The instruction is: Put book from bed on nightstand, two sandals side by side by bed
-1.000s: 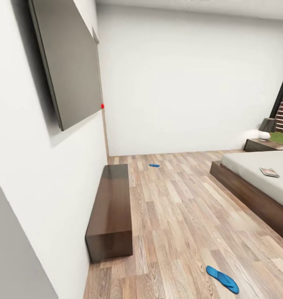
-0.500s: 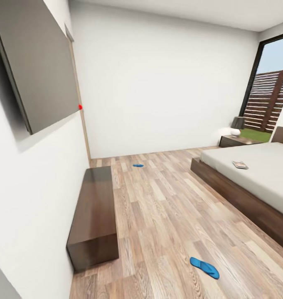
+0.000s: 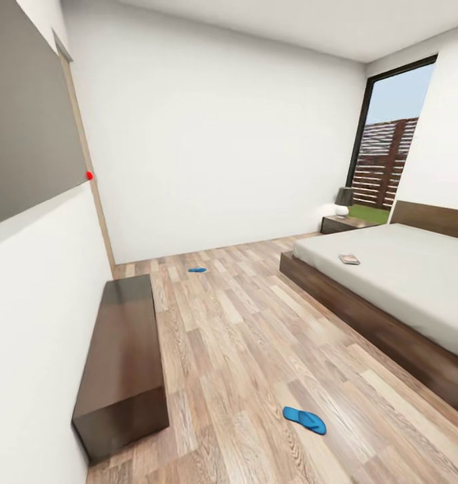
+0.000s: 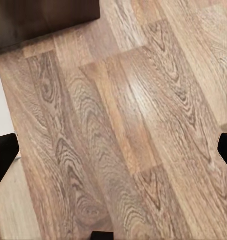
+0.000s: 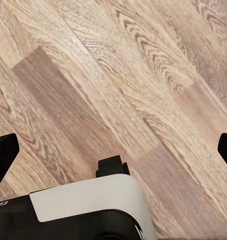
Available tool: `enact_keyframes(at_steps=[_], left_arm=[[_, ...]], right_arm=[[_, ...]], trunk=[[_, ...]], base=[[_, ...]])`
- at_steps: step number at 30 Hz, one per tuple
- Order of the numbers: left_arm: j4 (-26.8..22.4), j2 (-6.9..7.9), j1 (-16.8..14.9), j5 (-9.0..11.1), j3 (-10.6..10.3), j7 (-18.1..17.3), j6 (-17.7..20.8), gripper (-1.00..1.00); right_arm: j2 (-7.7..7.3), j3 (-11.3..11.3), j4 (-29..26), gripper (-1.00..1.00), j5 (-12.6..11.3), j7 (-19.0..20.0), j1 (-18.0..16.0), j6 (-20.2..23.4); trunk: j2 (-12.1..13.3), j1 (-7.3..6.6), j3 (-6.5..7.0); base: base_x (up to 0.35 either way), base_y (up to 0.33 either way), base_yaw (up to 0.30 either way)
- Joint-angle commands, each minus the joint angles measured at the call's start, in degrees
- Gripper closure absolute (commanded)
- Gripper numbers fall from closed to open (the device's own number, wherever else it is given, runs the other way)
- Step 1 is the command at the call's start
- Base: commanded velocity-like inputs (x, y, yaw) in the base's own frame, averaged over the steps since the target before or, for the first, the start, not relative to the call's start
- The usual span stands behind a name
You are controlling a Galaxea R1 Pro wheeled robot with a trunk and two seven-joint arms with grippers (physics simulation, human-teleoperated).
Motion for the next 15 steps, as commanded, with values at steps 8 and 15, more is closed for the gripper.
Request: enact_keyframes(at_steps=[8, 15], left_arm=[[0.0, -0.03, 0.0, 0.0, 0.2, 0.0, -0.1, -1.00], [0.0, -0.03, 0.0, 0.0, 0.2, 0.0, -0.2, -1.00]], right_arm=[[0.01, -0.1, 0.0, -1.00, -0.1, 0.1, 0.0, -0.1], [0.02, -0.1, 0.0, -1.00, -0.1, 0.1, 0.0, -0.1]], trunk=[[0.0, 0.00, 0.05], [0.0, 0.00, 0.18]], base=[[0.000, 0.000, -0.293], [0.000, 0.000, -0.293]])
